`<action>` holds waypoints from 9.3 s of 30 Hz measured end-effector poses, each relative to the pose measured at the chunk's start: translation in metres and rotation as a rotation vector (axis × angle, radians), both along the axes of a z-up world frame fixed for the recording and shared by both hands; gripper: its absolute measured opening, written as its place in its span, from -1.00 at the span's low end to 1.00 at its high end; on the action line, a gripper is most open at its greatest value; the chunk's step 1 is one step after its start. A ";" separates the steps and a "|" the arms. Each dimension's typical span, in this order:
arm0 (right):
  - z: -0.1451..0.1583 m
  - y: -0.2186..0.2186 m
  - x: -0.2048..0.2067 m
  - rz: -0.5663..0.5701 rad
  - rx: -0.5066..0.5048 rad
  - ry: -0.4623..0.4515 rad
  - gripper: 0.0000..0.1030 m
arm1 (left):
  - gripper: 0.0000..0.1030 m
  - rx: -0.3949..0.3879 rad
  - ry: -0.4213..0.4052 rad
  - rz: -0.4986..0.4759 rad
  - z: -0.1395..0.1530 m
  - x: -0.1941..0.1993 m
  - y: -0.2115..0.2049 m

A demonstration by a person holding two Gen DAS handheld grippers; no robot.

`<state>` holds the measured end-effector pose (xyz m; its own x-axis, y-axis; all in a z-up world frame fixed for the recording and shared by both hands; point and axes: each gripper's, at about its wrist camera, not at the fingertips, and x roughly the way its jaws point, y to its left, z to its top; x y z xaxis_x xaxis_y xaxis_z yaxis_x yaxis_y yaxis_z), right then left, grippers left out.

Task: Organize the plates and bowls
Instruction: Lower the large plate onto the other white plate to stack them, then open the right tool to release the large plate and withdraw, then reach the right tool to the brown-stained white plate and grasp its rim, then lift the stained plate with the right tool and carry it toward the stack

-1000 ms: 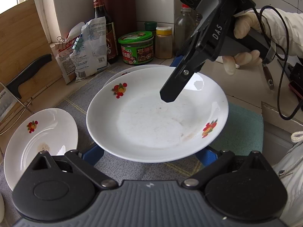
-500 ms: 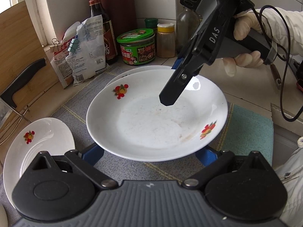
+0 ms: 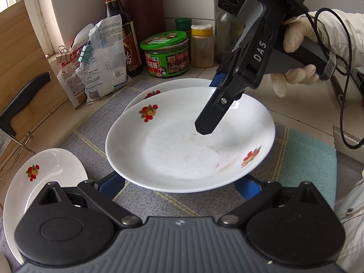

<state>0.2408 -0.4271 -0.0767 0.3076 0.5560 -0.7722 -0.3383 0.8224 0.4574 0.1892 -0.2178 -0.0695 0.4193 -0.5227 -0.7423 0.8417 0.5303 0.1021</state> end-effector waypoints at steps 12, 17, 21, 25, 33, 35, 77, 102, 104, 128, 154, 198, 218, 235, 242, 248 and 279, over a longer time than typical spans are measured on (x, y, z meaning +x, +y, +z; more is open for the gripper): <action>0.001 -0.005 -0.004 -0.006 -0.009 -0.003 1.00 | 0.97 0.025 -0.008 -0.015 -0.003 0.006 -0.003; 0.003 -0.005 -0.007 -0.011 -0.014 -0.007 1.00 | 0.97 0.038 -0.015 -0.025 -0.005 0.008 -0.005; 0.004 -0.006 -0.008 -0.015 -0.011 -0.007 1.00 | 0.97 0.040 -0.020 -0.033 -0.005 0.008 -0.005; 0.005 -0.006 -0.011 -0.015 -0.015 -0.007 1.00 | 0.96 0.043 -0.020 -0.037 -0.005 0.009 -0.005; 0.008 -0.010 -0.018 -0.039 -0.014 -0.007 1.00 | 0.95 0.044 -0.020 -0.048 -0.006 0.011 -0.006; 0.009 -0.010 -0.020 -0.041 -0.016 -0.010 1.00 | 0.95 0.046 -0.023 -0.050 -0.006 0.010 -0.006; 0.027 0.001 -0.044 -0.078 -0.155 -0.041 1.00 | 0.97 0.030 -0.038 -0.035 -0.006 0.007 -0.003; 0.044 0.033 -0.066 -0.024 -0.242 -0.245 1.00 | 0.98 -0.074 -0.026 0.280 0.021 -0.021 0.031; 0.045 0.042 -0.067 -0.003 -0.233 -0.264 1.00 | 0.98 -0.075 -0.023 0.339 0.021 -0.026 0.041; 0.032 0.166 -0.066 0.003 -0.247 -0.275 1.00 | 0.99 -0.074 0.007 0.627 -0.020 -0.007 0.169; 0.028 0.182 0.013 0.041 -0.253 -0.234 1.00 | 1.00 -0.114 0.023 0.628 -0.040 0.047 0.149; -0.013 0.216 0.176 0.371 -0.056 -0.051 1.00 | 1.00 -0.172 -0.035 0.514 -0.043 0.045 0.158; -0.013 0.217 0.181 0.403 -0.042 -0.030 1.00 | 1.00 -0.160 -0.046 0.489 -0.042 0.046 0.155; -0.011 0.222 0.171 0.397 -0.060 -0.027 1.00 | 0.98 -0.134 -0.037 0.473 -0.038 0.042 0.153; -0.006 0.223 0.160 0.399 -0.054 -0.030 1.00 | 0.98 -0.118 -0.040 0.453 -0.033 0.032 0.156; -0.001 0.222 0.147 0.388 -0.042 -0.022 1.00 | 0.98 -0.129 -0.017 0.446 -0.027 0.020 0.159; 0.038 0.187 0.051 0.304 -0.017 -0.066 1.00 | 0.98 -0.099 -0.007 0.327 0.013 -0.047 0.136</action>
<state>0.2919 -0.2400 -0.0383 0.1791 0.6176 -0.7658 -0.5984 0.6863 0.4136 0.1421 -0.0814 -0.0564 0.5815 -0.4293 -0.6910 0.6250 0.7795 0.0416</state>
